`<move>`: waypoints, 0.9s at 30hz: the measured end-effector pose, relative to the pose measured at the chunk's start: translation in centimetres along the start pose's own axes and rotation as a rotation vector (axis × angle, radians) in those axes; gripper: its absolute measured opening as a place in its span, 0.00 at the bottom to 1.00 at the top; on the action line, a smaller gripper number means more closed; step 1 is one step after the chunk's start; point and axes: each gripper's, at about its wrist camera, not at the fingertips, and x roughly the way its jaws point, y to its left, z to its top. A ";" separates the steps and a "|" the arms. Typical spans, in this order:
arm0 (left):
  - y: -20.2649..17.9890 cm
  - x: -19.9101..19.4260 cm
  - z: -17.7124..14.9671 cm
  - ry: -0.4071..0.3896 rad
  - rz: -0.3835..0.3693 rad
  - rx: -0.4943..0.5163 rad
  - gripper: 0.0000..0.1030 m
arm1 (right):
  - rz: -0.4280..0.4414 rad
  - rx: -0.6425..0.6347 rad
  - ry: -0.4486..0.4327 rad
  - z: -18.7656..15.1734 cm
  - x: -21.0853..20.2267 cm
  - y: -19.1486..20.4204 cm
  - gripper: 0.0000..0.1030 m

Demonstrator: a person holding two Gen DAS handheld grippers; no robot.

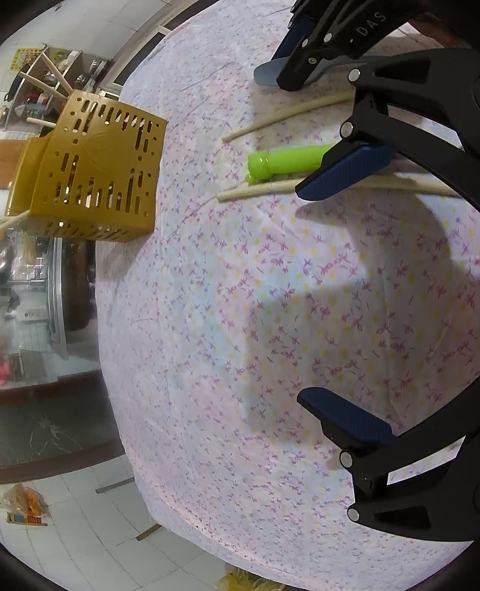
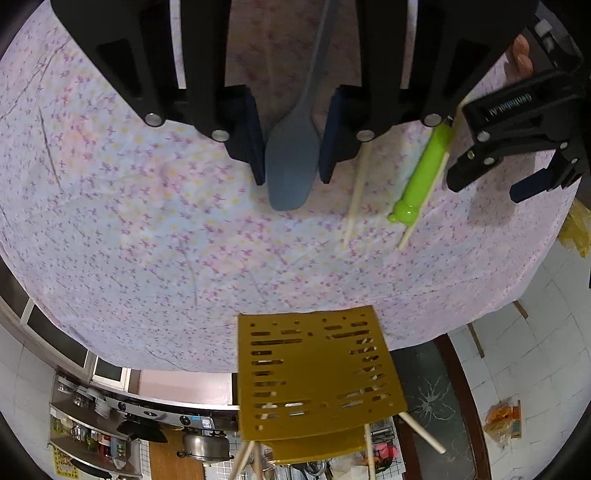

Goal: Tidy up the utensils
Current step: 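Grasp the blue-grey spoon with the right tool while the left tool grasps the green frog-handled fork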

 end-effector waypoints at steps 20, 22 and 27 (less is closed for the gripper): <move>-5.2 0.1 0.5 0.054 -0.045 0.083 0.68 | -0.067 0.006 0.015 1.1 -1.0 -6.7 0.61; -5.3 0.3 0.5 0.059 -0.050 0.077 0.65 | -0.091 0.045 0.035 0.6 -0.6 -6.5 0.61; -5.6 0.5 0.8 0.067 -0.052 0.060 0.61 | -0.176 0.045 0.046 0.5 0.0 -5.3 0.61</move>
